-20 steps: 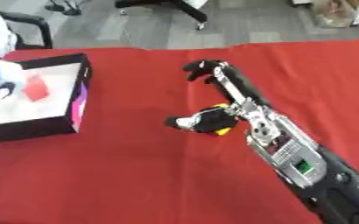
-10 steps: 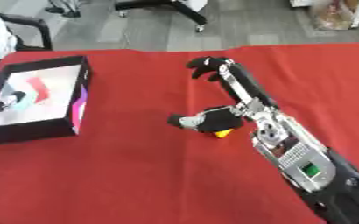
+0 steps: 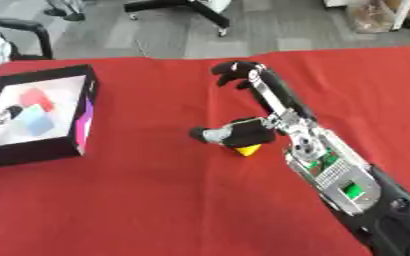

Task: Pick up the objects with one hand, pass them to the other hand, and then place them into the box on the other side of the table.

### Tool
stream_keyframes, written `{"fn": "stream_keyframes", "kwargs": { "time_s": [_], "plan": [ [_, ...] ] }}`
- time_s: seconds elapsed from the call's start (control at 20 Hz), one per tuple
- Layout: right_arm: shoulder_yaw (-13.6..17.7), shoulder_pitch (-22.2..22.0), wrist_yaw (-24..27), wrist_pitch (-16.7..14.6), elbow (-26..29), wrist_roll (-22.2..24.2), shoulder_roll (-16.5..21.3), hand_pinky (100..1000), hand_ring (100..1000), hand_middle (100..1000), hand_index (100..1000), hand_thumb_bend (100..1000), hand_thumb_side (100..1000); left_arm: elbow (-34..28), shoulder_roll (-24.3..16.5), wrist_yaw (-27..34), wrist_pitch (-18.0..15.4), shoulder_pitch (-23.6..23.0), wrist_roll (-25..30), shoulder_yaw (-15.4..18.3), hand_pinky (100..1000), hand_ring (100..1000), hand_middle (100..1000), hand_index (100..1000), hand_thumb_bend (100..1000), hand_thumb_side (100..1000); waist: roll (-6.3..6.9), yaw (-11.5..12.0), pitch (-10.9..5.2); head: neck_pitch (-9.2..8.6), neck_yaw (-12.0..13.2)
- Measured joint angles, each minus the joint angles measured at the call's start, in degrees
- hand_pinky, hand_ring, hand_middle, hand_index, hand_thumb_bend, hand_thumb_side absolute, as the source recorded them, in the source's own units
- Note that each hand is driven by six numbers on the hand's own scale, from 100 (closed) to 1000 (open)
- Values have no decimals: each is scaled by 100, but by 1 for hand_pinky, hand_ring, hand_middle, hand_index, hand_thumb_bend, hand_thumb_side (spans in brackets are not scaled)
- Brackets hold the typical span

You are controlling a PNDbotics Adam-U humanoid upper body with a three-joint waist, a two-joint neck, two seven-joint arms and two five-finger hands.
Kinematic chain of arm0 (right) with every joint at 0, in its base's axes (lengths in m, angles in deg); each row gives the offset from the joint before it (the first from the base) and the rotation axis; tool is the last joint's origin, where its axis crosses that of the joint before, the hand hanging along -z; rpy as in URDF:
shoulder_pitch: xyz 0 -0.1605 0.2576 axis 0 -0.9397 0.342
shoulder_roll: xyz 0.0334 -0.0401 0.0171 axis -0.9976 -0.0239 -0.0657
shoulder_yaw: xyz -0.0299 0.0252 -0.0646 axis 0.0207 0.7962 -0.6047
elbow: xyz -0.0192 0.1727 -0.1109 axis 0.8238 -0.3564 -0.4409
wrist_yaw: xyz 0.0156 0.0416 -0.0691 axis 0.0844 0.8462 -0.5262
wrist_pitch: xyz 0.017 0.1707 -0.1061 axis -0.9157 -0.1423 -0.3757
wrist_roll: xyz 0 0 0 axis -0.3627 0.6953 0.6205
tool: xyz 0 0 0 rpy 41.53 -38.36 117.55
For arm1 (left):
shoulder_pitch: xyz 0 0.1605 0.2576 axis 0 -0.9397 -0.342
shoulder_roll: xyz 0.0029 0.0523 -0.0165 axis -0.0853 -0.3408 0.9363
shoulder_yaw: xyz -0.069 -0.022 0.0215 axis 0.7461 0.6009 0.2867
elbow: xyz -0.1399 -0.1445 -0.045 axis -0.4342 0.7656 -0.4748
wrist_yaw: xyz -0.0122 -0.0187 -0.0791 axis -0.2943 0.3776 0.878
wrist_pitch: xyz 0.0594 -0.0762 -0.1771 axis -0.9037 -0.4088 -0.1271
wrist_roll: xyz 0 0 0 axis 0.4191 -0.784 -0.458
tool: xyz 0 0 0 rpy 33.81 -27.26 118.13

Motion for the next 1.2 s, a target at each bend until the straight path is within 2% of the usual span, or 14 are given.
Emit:
{"fn": "stream_keyframes", "kwargs": {
  "time_s": [0.1, 0.3, 0.35, 0.4, 0.45, 0.8, 1.0, 1.2],
  "plan": [
    [49, -33, 2, 38, 96, 21, 81, 780, 820, 639, 798, 700, 263, -116, 0, 94, 24, -21, -56, 31, 818, 716, 722, 825, 409, 457, 0, -5, 0, 7, -89],
    [179, -87, -7, 314, 256, 296, 347, 797, 828, 663, 807, 684, 269, -570, -13, 444, 81, -155, -225, 125, 817, 695, 701, 801, 355, 457, -52, -29, 0, 35, -278],
    [214, -91, -41, 408, 268, 440, 417, 803, 830, 672, 810, 682, 268, -697, -34, 541, 104, -194, -266, 142, 817, 694, 701, 801, 353, 460, -58, -35, 0, 54, -321],
    [253, -91, -99, 505, 283, 613, 485, 812, 837, 684, 818, 603, 247, -835, -56, 631, 128, -230, -301, 159, 817, 693, 701, 800, 351, 463, -59, -42, 0, 59, -363],
    [292, -90, -175, 597, 294, 801, 548, 816, 839, 692, 820, 680, 266, -968, -89, 717, 154, -264, -328, 162, 817, 692, 700, 800, 349, 466, -59, -57, 0, 62, -403],
    [406, -35, -756, 1196, 298, 2030, 886, 837, 852, 735, 837, 684, 249, -1475, -248, 1051, 304, -433, -334, 154, 819, 695, 703, 799, 372, 475, -62, -135, -4, 112, -565],
    [380, 32, -992, 1546, 296, 2447, 962, 838, 852, 736, 836, 683, 242, -1487, -266, 1099, 339, -464, -302, 150, 819, 696, 702, 797, 365, 490, -68, -143, -5, 112, -607],
    [324, 125, -1165, 1721, 201, 2633, 961, 840, 848, 733, 833, 676, 231, -1482, -266, 1103, 346, -470, -293, 119, 819, 696, 701, 797, 363, 491, -68, -130, -5, 112, -643]
  ]
}}
